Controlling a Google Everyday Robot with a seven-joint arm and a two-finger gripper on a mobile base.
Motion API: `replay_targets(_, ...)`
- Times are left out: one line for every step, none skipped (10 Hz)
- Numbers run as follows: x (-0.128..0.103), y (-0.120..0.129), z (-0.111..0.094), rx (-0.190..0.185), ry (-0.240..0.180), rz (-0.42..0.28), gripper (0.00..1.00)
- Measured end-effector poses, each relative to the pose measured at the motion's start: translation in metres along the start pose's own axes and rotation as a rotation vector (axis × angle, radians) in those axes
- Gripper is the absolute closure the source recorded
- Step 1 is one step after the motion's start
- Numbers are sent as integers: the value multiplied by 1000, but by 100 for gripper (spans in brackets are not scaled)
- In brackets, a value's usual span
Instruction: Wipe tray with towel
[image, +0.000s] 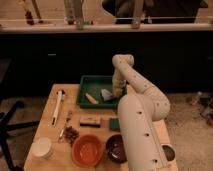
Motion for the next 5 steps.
replay_targets(0, 5, -2, -3, 1, -7, 100)
replay_targets(3, 10, -6, -3, 4, -8, 100)
replay_targets(8, 13, -8, -2, 5, -4, 100)
replay_targets(17, 16, -13, 1, 8, 11, 100)
replay_targets(26, 17, -19, 10, 6, 29, 100)
